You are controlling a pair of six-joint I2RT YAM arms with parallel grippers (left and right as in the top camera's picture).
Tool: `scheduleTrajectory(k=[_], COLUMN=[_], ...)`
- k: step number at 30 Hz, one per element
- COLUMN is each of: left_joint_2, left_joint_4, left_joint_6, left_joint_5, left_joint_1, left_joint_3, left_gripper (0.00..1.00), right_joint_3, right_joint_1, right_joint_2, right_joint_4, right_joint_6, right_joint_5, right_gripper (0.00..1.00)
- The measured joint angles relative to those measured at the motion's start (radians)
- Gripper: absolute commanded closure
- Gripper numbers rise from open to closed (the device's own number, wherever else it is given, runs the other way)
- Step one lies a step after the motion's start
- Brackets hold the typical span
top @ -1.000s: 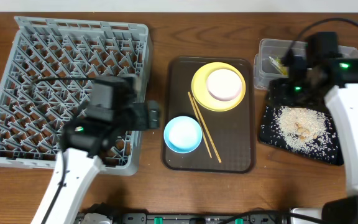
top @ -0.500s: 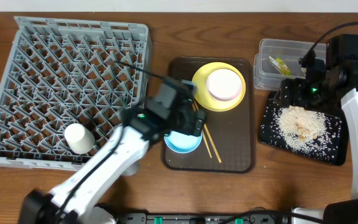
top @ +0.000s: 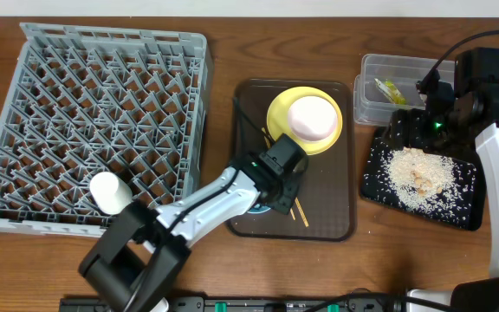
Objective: Sort waste into correct bins and load items into the dishwasher
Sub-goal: 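Move the left gripper to the light-blue bowl and grasp its rim, then carry the light-blue bowl into the dish rack with the left gripper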
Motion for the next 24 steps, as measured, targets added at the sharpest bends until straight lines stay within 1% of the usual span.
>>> scheduleTrajectory(k=[1,5,8,14,20,24], left_joint_2=[0.014,0.038,0.039,0.032,0.026,-0.024], left_joint_4=[0.0,-0.001,-0.001,-0.005,-0.037,-0.064], left_joint_6=[0.004,0.006,0.007,0.005,0.005,0.01], left_joint_5=[0.0,-0.015,-0.05,-0.134,-0.149,-0.145], left_joint_1=[-0.005,-0.006,-0.006,-0.01,-0.011,-0.011], left_joint_3=[0.0,0.0,0.0,0.007,0.052,0.082], left_gripper=[0.65,0.76,0.92,0.92,0.92,0.92], right_joint_3=[0.0,0.0,0.0,0.0,0.0,0.0], right_joint_1=[0.0,0.0,0.0,0.0,0.0,0.0], right_joint_2=[0.0,0.0,0.0,0.0,0.0,0.0], right_joint_4=[0.0,0.0,0.0,0.0,-0.002,-0.003], right_joint_6=[0.0,0.0,0.0,0.0,0.0,0.0], right_joint_5=[0.0,-0.002,-0.003,-0.003,-0.003,-0.003], right_gripper=[0.17,0.17,0.17,0.18,0.19,0.19])
